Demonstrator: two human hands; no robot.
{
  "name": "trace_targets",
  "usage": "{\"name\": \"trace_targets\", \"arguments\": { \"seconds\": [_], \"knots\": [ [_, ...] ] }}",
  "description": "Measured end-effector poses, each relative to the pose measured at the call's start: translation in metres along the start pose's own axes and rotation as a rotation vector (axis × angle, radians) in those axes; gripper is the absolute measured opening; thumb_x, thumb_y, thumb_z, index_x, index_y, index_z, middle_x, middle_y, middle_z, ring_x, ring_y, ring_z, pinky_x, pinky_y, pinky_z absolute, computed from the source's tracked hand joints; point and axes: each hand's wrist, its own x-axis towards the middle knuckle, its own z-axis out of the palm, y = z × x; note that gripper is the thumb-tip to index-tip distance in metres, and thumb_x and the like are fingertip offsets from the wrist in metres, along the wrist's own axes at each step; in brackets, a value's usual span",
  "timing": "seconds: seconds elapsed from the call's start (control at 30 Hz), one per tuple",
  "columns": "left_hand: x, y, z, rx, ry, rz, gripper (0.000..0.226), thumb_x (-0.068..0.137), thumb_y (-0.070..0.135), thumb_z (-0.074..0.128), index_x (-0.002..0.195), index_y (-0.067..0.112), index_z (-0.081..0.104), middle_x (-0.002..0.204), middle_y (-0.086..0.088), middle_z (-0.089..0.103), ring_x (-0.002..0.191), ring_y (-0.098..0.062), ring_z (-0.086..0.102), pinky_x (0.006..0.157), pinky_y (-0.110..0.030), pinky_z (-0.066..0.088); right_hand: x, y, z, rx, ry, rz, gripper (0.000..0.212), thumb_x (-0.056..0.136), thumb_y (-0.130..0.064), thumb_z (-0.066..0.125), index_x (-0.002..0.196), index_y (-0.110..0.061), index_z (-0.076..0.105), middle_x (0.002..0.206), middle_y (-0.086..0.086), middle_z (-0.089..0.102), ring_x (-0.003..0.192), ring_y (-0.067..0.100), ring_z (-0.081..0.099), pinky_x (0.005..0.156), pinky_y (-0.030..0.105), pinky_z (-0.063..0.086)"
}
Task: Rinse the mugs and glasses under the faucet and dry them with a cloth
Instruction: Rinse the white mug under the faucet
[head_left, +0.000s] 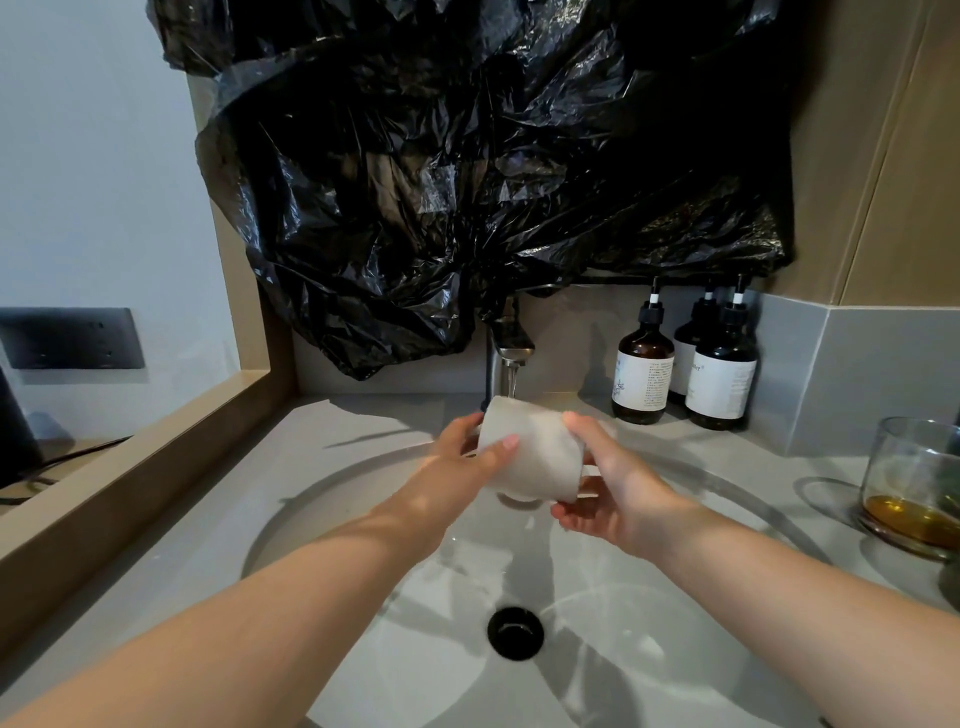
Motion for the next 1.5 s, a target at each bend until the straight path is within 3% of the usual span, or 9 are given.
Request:
{"name": "trace_targets", "arguments": {
  "seconds": [0.13, 0.27, 0.4, 0.7, 0.93, 1.07, 1.2, 1.3, 1.5],
  "knots": [
    [0.001, 0.002, -0.006, -0.111, 0.125, -0.022, 0.019, 0.095, 0.033, 0.056, 0.093, 0.018, 0.067, 0.088, -0.003, 0.068, 0.079, -0.017, 0.063, 0.078, -0.035, 0.053, 0.002, 0.001, 0.012, -0.397, 0.071, -0.245, 0.038, 0.081, -0.043, 0.068, 0.103, -0.015, 0.056, 0.086, 0.009, 0.06, 0.053, 0.023, 0.053, 0.051, 0.028, 0.046],
    [0.004, 0.004, -0.006, -0.194, 0.169, -0.19, 0.015, 0.096, 0.03, 0.056, 0.091, 0.017, 0.061, 0.091, -0.005, 0.065, 0.081, -0.018, 0.06, 0.075, -0.038, 0.055, 0.007, 0.001, 0.018, -0.614, 0.116, -0.492, 0.036, 0.071, -0.043, 0.076, 0.098, -0.028, 0.056, 0.085, -0.01, 0.064, 0.074, 0.009, 0.06, 0.066, 0.024, 0.047],
    [0.006, -0.003, -0.006, -0.183, 0.078, -0.283, 0.024, 0.099, 0.028, 0.05, 0.118, 0.015, 0.055, 0.1, -0.003, 0.064, 0.093, -0.021, 0.063, 0.081, -0.042, 0.055, 0.012, -0.007, 0.021, -0.813, 0.174, -0.477, 0.073, 0.065, -0.05, 0.077, 0.129, -0.03, 0.048, 0.106, -0.011, 0.058, 0.105, 0.016, 0.058, 0.092, 0.032, 0.047],
    [0.008, -0.001, -0.008, -0.28, 0.113, -0.356, 0.022, 0.102, 0.012, 0.036, 0.093, 0.01, 0.055, 0.086, -0.008, 0.061, 0.082, -0.025, 0.063, 0.081, -0.043, 0.053, 0.024, -0.016, 0.04, -0.828, 0.232, -0.438, 0.083, 0.063, -0.055, 0.078, 0.134, -0.025, 0.047, 0.128, -0.003, 0.057, 0.115, 0.019, 0.055, 0.096, 0.031, 0.045],
    [0.006, 0.008, -0.01, -0.289, 0.169, -0.35, 0.017, 0.101, 0.014, 0.039, 0.094, 0.012, 0.055, 0.089, -0.007, 0.061, 0.095, -0.029, 0.06, 0.081, -0.041, 0.052, 0.025, -0.022, 0.045, -0.786, 0.237, -0.426, 0.068, 0.067, -0.052, 0.076, 0.123, -0.021, 0.055, 0.104, -0.004, 0.058, 0.097, 0.018, 0.056, 0.086, 0.028, 0.045],
    [0.013, 0.003, -0.009, -0.071, 0.181, -0.277, 0.026, 0.1, 0.029, 0.044, 0.119, 0.014, 0.053, 0.108, -0.005, 0.058, 0.108, -0.024, 0.054, 0.086, -0.037, 0.045, 0.032, -0.014, 0.037, -0.574, 0.247, -0.32, 0.042, 0.068, -0.052, 0.075, 0.094, -0.021, 0.063, 0.088, -0.002, 0.06, 0.073, 0.017, 0.055, 0.063, 0.025, 0.041],
    [0.014, -0.007, -0.012, -0.096, 0.046, -0.22, 0.043, 0.094, 0.043, 0.053, 0.132, 0.026, 0.043, 0.12, 0.002, 0.056, 0.113, -0.018, 0.051, 0.101, -0.04, 0.04, 0.033, -0.007, 0.029, -0.363, 0.27, -0.121, 0.051, 0.065, -0.061, 0.071, 0.083, -0.015, 0.058, 0.063, 0.006, 0.052, 0.047, 0.018, 0.042, 0.044, 0.023, 0.032],
    [0.014, -0.009, -0.011, -0.111, -0.053, -0.195, 0.059, 0.088, 0.041, 0.064, 0.137, 0.035, 0.031, 0.122, 0.011, 0.052, 0.116, -0.012, 0.049, 0.103, -0.039, 0.037, 0.035, -0.004, 0.023, -0.257, 0.244, -0.017, 0.063, 0.057, -0.069, 0.068, 0.086, -0.013, 0.058, 0.064, 0.007, 0.051, 0.045, 0.017, 0.04, 0.046, 0.023, 0.036],
    [0.017, -0.009, -0.007, -0.048, -0.119, -0.134, 0.071, 0.082, 0.044, 0.07, 0.139, 0.039, 0.029, 0.119, 0.013, 0.051, 0.112, -0.016, 0.055, 0.1, -0.046, 0.047, 0.033, -0.004, 0.011, -0.18, 0.156, 0.049, 0.052, 0.065, -0.068, 0.066, 0.081, -0.019, 0.057, 0.066, 0.003, 0.045, 0.047, 0.013, 0.033, 0.044, 0.02, 0.032]
  ]
}}
